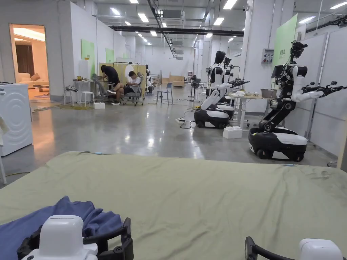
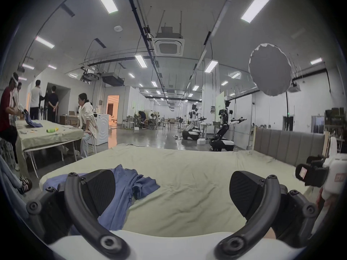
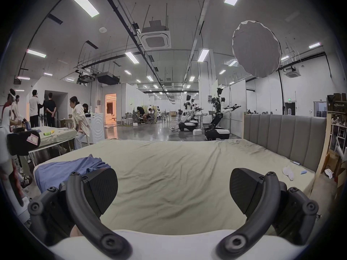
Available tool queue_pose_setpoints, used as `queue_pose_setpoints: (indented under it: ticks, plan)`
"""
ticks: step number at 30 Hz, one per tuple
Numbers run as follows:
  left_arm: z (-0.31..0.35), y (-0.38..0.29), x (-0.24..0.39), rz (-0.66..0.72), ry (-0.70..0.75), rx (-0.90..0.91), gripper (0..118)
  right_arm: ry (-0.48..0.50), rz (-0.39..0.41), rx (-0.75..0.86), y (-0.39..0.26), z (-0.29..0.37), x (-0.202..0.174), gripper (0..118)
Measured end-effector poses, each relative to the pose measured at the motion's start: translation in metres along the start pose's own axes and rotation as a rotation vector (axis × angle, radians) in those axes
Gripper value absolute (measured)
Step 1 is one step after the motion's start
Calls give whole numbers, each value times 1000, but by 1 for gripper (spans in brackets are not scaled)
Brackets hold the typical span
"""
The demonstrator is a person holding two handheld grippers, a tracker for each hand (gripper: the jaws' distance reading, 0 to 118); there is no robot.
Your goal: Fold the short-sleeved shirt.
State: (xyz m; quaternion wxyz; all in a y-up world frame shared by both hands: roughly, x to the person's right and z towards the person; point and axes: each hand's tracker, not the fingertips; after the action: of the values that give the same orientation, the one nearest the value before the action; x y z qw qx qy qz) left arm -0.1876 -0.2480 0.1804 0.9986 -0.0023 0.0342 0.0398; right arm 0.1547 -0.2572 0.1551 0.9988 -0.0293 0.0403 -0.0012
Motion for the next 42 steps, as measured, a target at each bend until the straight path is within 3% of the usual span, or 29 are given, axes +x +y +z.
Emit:
queue_pose_setpoints:
  ticks: [12, 13, 14, 15, 16, 17, 18, 20, 22, 26, 35, 40, 42]
  plan:
    - [11, 7, -4, 20, 23, 65, 118, -38, 7, -16, 1, 1, 0, 118]
    - [12, 8, -2, 4, 24, 73, 118, -67, 26, -15, 1, 2, -2, 112]
    - [14, 9, 0, -27, 28, 85, 116, -61, 35, -14, 2, 2, -3, 97]
    - [16, 9, 4, -64, 38, 114, 100, -68, 50, -8, 2, 1, -3, 63]
    - [16, 9, 7, -91, 58, 129, 49, -100, 54, -12, 2, 0, -4, 25]
    - [15, 9, 8, -87, 55, 121, 10, -114, 41, -11, 1, -1, -2, 21]
    - [15, 10, 7, -74, 45, 118, 3, -97, 24, -12, 2, 0, 1, 21]
    - [15, 12, 3, -25, -26, 87, 2, -69, 14, -33, 3, 1, 4, 18]
    - [13, 12, 3, -45, -16, 83, 1, -93, 62, -18, 1, 3, 1, 15]
    - [13, 12, 1, -43, -24, 86, 0, -76, 46, 6, 4, 5, 2, 13]
    - [10, 10, -12, -55, -16, 61, 0, -37, 93, -14, 4, -2, -15, 6]
    - [22, 10, -50, -67, 106, 51, 0, 100, 76, -26, 10, -24, -50, 6]
    - [33, 8, -78, -87, 194, 43, 0, 176, 83, -21, 9, -36, -81, 6]
